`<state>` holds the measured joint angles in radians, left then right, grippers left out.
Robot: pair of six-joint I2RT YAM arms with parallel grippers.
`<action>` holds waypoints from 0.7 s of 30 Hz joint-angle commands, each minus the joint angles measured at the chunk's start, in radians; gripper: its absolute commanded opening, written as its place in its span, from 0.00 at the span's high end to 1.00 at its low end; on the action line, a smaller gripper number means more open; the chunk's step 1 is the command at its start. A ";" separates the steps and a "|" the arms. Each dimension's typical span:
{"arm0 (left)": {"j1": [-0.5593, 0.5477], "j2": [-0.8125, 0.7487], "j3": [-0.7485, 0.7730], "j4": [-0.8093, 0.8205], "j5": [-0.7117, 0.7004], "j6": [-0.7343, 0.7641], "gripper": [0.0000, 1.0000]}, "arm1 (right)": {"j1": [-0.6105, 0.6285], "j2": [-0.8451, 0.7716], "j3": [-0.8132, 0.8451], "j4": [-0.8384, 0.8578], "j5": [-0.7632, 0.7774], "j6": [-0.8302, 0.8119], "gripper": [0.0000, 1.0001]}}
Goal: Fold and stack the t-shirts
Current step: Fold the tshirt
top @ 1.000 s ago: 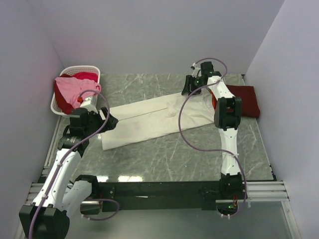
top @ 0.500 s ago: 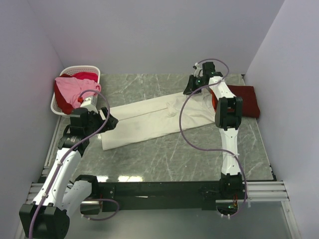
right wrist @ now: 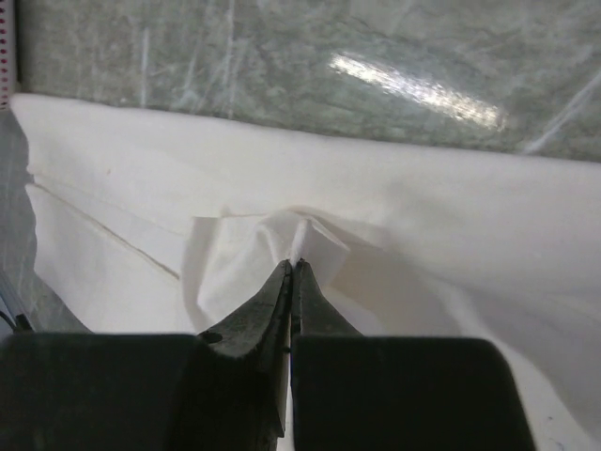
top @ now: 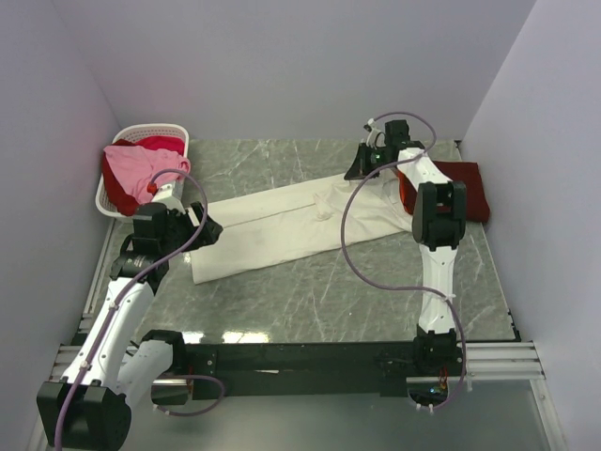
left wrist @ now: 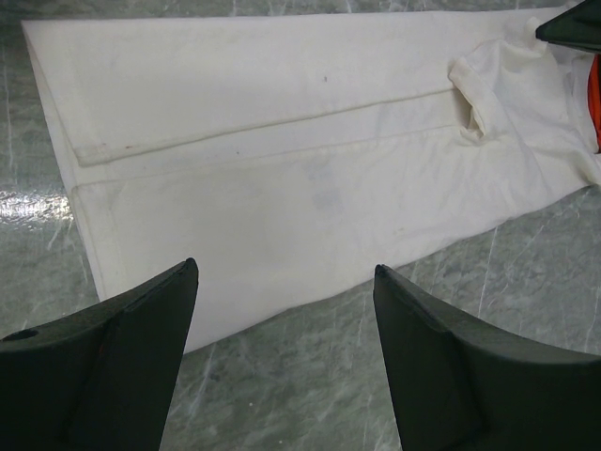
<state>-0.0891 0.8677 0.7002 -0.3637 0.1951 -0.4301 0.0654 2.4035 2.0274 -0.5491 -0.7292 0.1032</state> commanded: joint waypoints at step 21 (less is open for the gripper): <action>0.000 0.008 -0.002 0.028 0.020 0.022 0.20 | -0.061 -0.251 -0.260 0.290 -0.252 -0.097 1.00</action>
<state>-0.0891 0.8768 0.6998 -0.3637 0.1970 -0.4301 0.0162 2.2704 1.7947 -0.3561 -0.9115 0.0383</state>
